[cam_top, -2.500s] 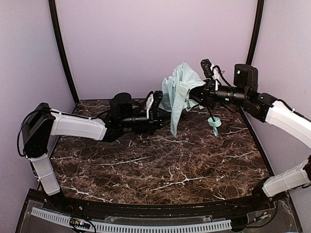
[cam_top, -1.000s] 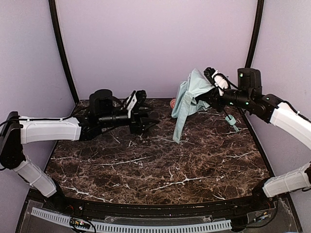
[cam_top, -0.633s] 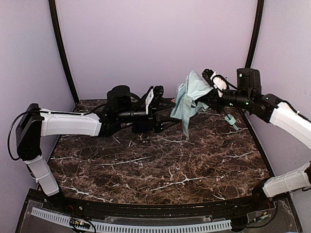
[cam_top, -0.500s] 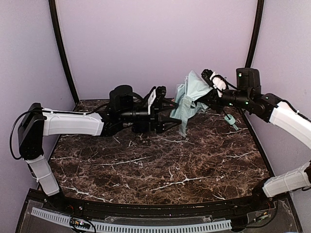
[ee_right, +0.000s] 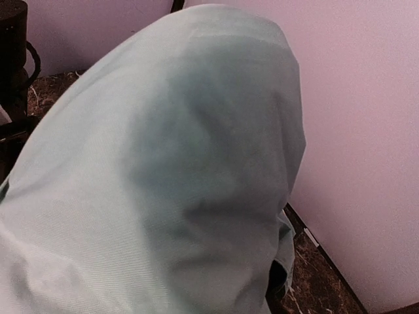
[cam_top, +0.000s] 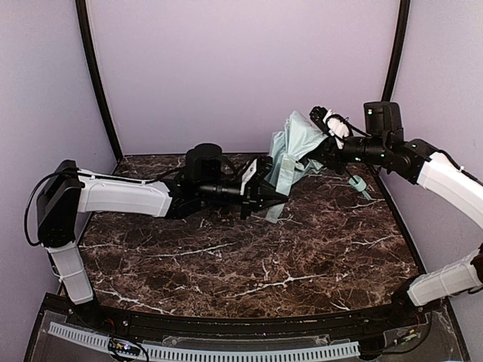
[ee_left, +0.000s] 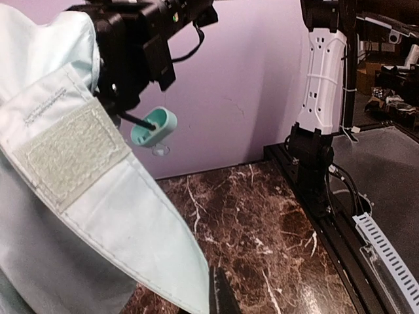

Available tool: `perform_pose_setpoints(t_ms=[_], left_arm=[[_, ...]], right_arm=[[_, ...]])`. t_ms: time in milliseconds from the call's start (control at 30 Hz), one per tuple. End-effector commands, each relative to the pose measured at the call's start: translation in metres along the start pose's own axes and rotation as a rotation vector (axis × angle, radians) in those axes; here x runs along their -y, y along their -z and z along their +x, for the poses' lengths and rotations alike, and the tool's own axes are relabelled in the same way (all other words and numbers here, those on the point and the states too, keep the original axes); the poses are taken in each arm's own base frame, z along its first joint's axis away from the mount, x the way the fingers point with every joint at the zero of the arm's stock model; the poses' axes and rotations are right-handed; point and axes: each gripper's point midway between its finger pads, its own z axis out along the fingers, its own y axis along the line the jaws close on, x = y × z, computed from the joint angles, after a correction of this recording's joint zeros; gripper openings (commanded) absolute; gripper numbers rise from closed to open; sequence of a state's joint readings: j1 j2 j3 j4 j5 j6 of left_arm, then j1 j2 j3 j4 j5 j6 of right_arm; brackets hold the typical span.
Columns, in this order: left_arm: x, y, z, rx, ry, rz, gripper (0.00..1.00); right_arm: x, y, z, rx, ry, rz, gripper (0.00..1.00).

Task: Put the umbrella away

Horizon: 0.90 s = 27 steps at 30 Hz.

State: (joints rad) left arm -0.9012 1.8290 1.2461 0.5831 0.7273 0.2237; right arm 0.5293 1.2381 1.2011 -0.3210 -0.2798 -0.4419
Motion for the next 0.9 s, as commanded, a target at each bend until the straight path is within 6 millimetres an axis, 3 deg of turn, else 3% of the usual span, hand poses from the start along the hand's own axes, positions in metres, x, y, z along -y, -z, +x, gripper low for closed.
perform_pose_setpoints(t_ms=[0, 133, 233, 333, 467, 600, 767, 867], left_arm=[[0.023, 0.022, 0.015, -0.109, -0.035, 0.048, 0.00], [0.016, 0.045, 0.070, -0.312, -0.077, -0.032, 0.00], [0.003, 0.065, 0.104, -0.441, -0.159, -0.080, 0.00], [0.001, 0.065, 0.127, -0.503, -0.249, -0.057, 0.00], [-0.004, 0.052, 0.147, -0.490, -0.307, -0.034, 0.00], [-0.010, 0.045, 0.151, -0.407, -0.447, -0.077, 0.00], [-0.023, 0.039, 0.157, -0.361, -0.576, -0.151, 0.00], [-0.029, 0.041, 0.162, -0.351, -0.681, -0.196, 0.00]], right_arm=[[0.014, 0.021, -0.030, 0.075, 0.054, 0.047, 0.00], [0.001, 0.028, -0.022, 0.065, 0.111, -0.009, 0.01], [-0.028, 0.031, -0.016, 0.063, 0.219, -0.095, 0.02], [-0.064, 0.031, -0.026, 0.129, 0.270, -0.191, 0.02], [-0.110, 0.028, -0.028, 0.190, 0.263, -0.359, 0.02], [-0.150, 0.029, -0.017, 0.156, 0.266, -0.527, 0.02], [-0.191, 0.015, 0.022, 0.067, 0.256, -0.631, 0.02], [-0.220, 0.001, 0.060, -0.046, 0.304, -0.674, 0.01]])
